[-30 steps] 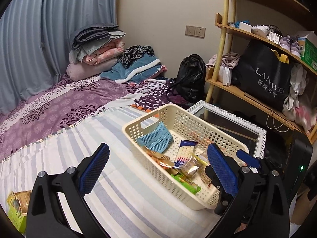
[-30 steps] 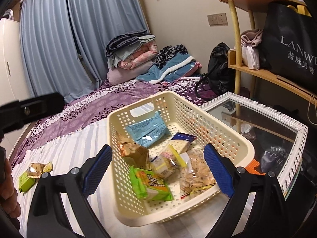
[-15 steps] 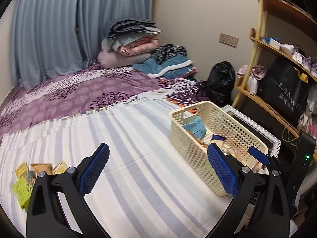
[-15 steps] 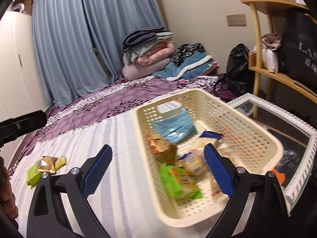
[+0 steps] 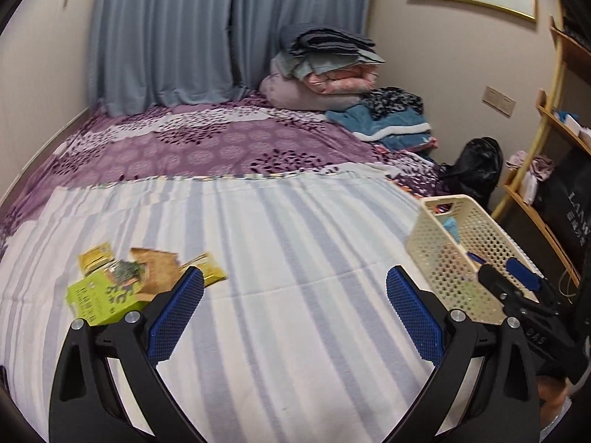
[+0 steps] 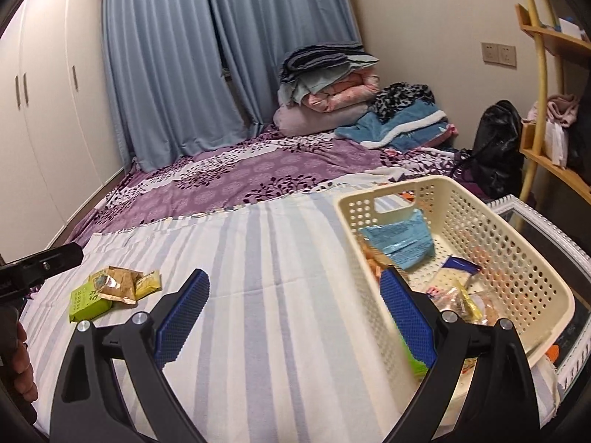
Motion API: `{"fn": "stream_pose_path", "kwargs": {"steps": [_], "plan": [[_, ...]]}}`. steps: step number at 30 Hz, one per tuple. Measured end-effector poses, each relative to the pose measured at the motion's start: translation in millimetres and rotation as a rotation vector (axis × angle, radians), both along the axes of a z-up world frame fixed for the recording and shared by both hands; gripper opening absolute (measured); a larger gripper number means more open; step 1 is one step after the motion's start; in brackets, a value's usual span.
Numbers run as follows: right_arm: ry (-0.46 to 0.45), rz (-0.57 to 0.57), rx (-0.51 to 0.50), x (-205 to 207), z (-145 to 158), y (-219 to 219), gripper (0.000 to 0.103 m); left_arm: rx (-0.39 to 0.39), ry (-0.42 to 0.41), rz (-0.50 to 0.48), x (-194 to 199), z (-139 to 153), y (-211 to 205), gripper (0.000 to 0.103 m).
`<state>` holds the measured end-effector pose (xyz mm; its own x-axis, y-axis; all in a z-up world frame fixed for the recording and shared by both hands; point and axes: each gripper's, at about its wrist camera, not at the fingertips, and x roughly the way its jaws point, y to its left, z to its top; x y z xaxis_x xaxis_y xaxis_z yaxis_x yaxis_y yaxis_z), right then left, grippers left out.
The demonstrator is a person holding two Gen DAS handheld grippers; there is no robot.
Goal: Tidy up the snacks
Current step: 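Move both open tools back from the basket to the snack pile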
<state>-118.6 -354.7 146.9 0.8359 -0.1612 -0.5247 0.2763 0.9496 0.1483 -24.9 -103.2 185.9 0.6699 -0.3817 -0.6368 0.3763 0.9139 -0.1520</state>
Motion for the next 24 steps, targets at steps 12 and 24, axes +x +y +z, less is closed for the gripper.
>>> {"fn": "stream_pose_path", "kwargs": {"steps": [12,24], "plan": [[0.08,0.172,-0.007,30.6,-9.3,73.4,0.093,-0.036,0.058,0.153,15.1,-31.2,93.6,0.1],[0.212,0.308,0.026,58.6,-44.4,129.0,0.093,-0.048,0.141,0.294,45.9,-74.7,171.6,0.1]]}}
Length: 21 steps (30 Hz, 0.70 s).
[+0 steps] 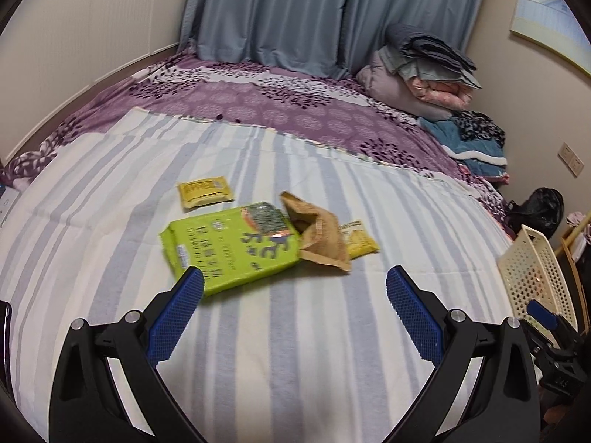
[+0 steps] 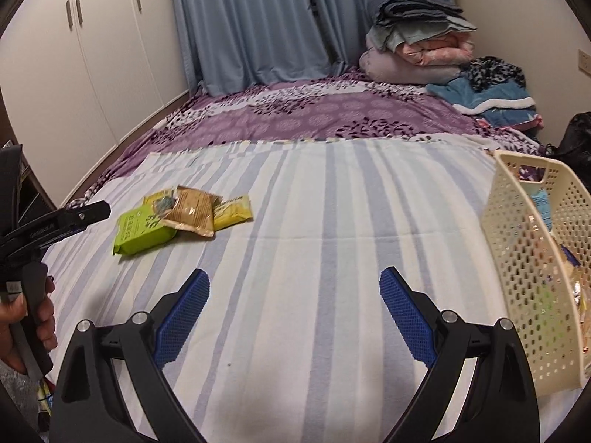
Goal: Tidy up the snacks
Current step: 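Move both open tools back from the basket to the snack pile, then grasp the small yellow barcode packet with the left tool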
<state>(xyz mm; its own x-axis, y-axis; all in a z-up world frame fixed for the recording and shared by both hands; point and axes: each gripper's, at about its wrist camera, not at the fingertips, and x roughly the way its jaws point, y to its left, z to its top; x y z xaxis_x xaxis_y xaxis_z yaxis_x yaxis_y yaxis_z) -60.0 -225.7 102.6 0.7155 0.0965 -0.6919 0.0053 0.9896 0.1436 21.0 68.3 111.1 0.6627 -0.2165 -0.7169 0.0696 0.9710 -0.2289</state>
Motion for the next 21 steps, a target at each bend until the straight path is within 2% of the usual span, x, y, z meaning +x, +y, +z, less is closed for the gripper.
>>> {"fn": "stream_pose_path", "kwargs": {"steps": [9,16,21], "plan": [[0.059,0.051,-0.013,15.5,-15.1,21.4,0.093,0.039,0.038,0.06,42.4,-29.8,43.4,0.1],[0.094,0.065,-0.031,27.9,-22.8,29.8,0.093,0.044,0.056,0.067,102.1,-47.0,61.8,0.1],[0.124,0.063,-0.038,36.5,-31.2,33.3,0.093,0.029,0.135,0.07,154.9,-72.0,71.2,0.1]]}}
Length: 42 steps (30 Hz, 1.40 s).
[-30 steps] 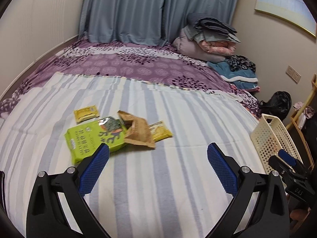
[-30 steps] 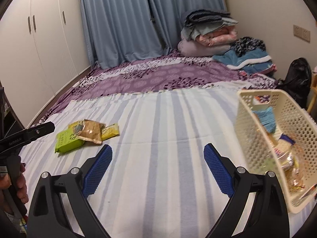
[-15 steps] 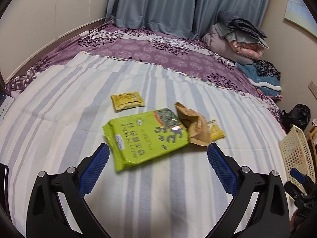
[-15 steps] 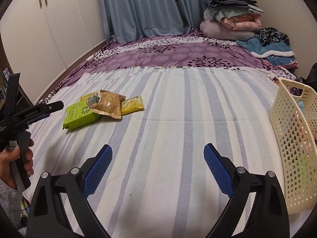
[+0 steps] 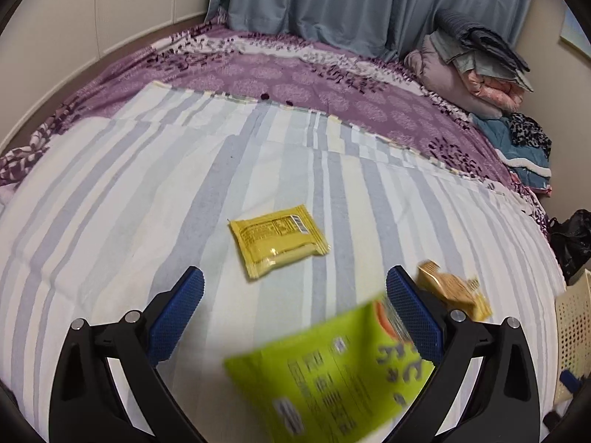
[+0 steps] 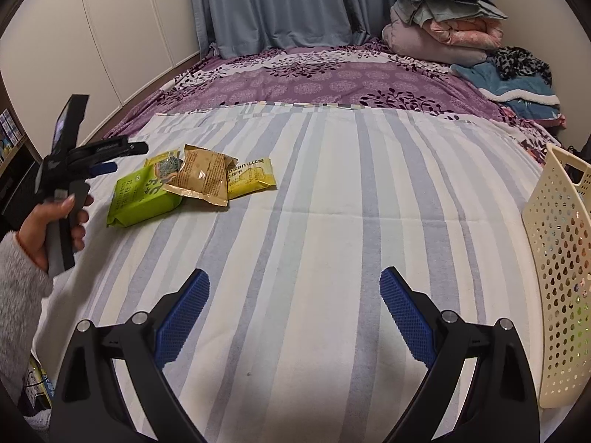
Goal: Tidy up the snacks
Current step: 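Grasp the small yellow barcode packet with the left tool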
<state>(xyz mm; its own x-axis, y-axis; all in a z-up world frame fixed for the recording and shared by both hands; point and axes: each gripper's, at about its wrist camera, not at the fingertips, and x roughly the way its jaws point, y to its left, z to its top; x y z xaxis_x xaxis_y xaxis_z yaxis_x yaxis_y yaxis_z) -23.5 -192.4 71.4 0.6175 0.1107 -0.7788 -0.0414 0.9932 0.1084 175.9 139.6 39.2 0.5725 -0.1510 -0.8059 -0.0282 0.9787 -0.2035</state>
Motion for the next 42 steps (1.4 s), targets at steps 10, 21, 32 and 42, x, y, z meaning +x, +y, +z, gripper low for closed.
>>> {"fn": "stream_pose_path", "kwargs": {"steps": [10,21,32,42], "plan": [[0.035,0.002,-0.015,14.0,-13.5,5.3,0.093,-0.012,0.149,0.014,65.4,-37.4,2.7,0.1],[0.046,0.01,-0.014,20.3,-21.2,10.3,0.093,0.129,0.2,-0.063,72.8,-47.4,-6.4,0.086],[0.024,0.048,-0.018,41.0,-19.1,26.2,0.093,0.009,0.113,-0.048,43.8,-26.9,23.3,0.035],[0.05,0.061,0.056,102.1,-32.3,52.9,0.093,0.041,0.067,-0.085,17.8,-5.3,35.0,0.056]]}}
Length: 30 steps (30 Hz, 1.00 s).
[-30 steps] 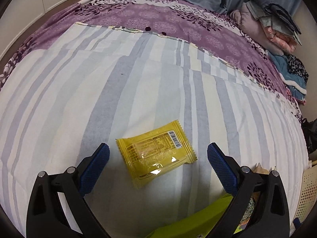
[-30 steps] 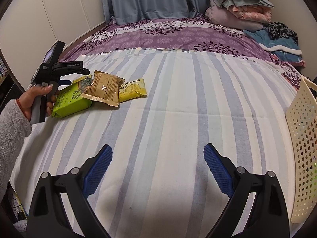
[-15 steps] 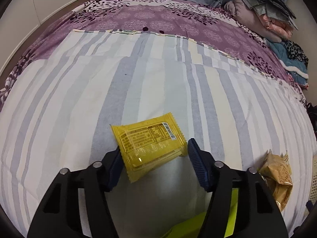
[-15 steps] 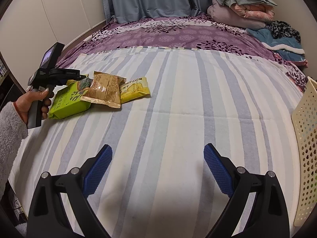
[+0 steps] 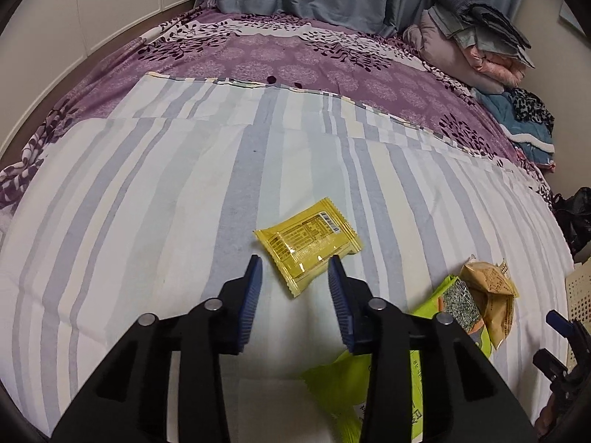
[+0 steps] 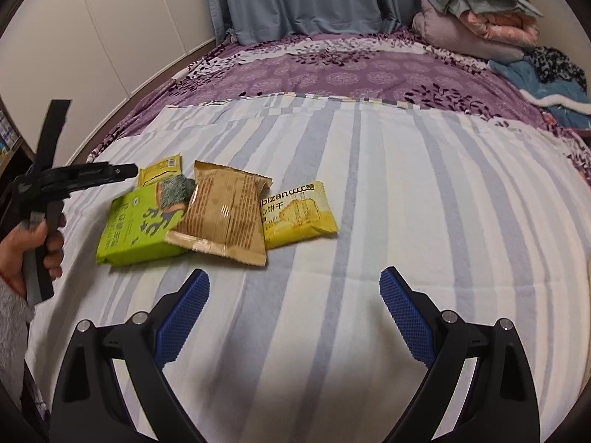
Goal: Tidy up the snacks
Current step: 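Grasp the small yellow barcode packet with the left tool, then grasp the yellow bibizan cracker pack with the right tool while the left tool holds the yellow packet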
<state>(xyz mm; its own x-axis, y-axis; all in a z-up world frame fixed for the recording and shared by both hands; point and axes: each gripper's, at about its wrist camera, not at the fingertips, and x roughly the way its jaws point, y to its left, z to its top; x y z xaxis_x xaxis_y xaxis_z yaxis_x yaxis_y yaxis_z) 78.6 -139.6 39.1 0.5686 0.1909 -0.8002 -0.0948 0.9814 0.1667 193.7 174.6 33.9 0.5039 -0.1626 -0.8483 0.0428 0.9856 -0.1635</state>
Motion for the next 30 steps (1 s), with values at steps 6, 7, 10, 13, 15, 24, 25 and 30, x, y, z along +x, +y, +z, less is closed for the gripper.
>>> {"fn": "stream_pose_path", "kwargs": {"steps": [6,7,10,13,15,24,25,30], "plan": [[0.031,-0.016,0.043,16.3,-6.9,7.4,0.093,0.059,-0.033,-0.09,22.1,-1.8,-10.8,0.086],[0.032,-0.015,0.039,15.6,-7.7,7.3,0.093,0.067,-0.025,-0.114,28.6,-5.8,-14.1,0.086],[0.045,-0.017,0.034,14.1,-11.1,7.1,0.093,0.101,0.001,-0.171,43.9,-19.1,-23.1,0.086],[0.057,-0.032,0.04,13.1,-13.5,3.9,0.093,0.091,0.031,-0.236,55.5,-29.5,-29.1,0.085],[0.059,-0.038,0.041,13.6,-13.8,1.9,0.093,0.102,0.042,-0.267,59.1,-34.5,-31.6,0.08],[0.061,-0.046,0.037,23.2,-15.5,-0.1,0.093,0.087,0.011,-0.291,42.3,-33.3,-27.0,0.053],[0.06,-0.049,0.042,24.2,-15.3,-1.3,0.093,0.086,0.001,-0.287,37.6,-31.1,-26.0,0.045],[0.055,-0.064,0.049,30.4,-13.9,-4.4,0.093,0.034,-0.027,-0.21,15.3,-19.2,-5.6,0.042]]}}
